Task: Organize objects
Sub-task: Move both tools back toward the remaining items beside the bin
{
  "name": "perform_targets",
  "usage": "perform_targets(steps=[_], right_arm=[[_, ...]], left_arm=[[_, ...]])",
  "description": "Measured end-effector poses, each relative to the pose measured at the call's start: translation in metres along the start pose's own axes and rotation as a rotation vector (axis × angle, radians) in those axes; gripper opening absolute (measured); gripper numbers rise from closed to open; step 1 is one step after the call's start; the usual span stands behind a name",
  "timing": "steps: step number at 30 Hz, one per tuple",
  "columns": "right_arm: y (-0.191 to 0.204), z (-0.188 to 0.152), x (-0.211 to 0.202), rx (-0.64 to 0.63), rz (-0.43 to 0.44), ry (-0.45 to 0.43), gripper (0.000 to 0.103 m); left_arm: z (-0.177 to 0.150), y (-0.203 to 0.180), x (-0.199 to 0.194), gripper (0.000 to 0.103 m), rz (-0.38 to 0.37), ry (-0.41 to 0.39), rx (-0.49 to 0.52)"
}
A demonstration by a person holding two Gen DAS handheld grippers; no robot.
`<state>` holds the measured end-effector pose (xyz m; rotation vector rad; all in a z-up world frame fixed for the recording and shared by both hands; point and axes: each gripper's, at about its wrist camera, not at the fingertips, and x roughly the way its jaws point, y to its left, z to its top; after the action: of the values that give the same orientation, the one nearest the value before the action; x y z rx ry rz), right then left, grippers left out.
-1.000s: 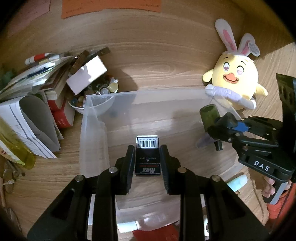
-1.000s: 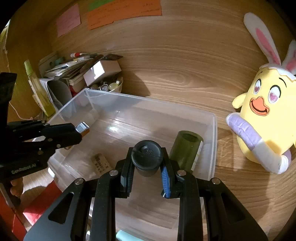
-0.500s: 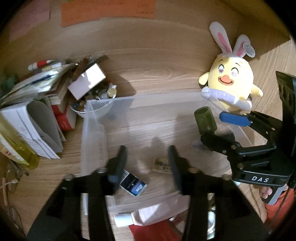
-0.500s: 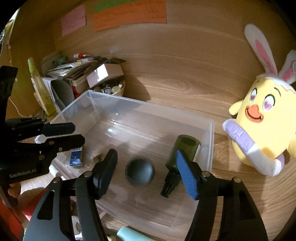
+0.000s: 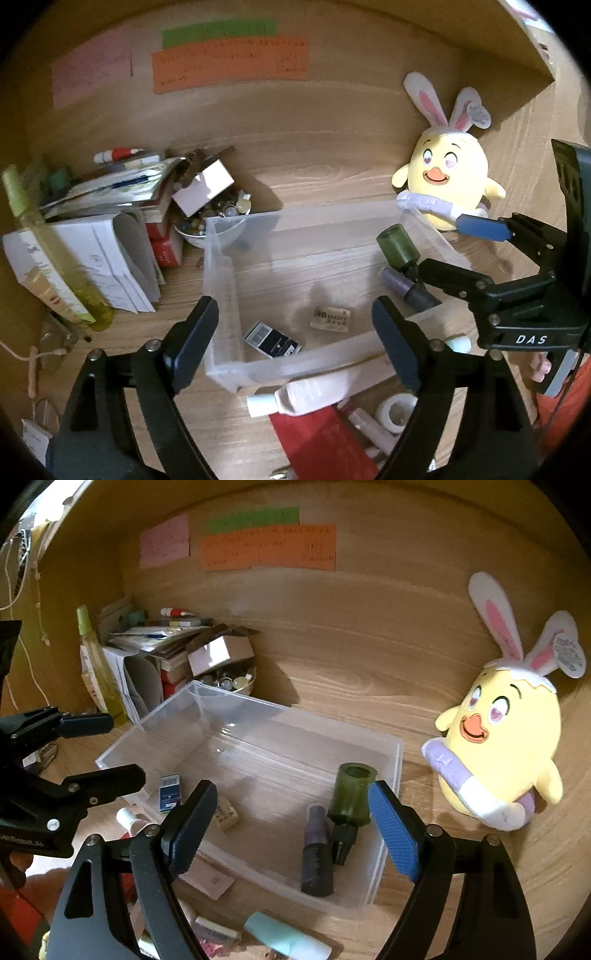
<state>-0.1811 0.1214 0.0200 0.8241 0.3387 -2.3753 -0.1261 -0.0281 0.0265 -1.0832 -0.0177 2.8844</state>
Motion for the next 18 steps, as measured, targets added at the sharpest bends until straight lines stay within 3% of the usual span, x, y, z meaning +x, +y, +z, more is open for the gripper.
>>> perform_targets(steps=[8,18], right_arm=[[0.007,-0.019,-0.028,-0.013,-0.024,-0.036,0.082],[0.008,-0.051,-0.039,0.009,-0.025,0.002,0.082]], left_arm=[[-0.022,-0.003,-0.023,0.091,0.029,-0.025,0.02],[-0.058,-0.006,-0.032,0.092,0.03,0.015,0.027]])
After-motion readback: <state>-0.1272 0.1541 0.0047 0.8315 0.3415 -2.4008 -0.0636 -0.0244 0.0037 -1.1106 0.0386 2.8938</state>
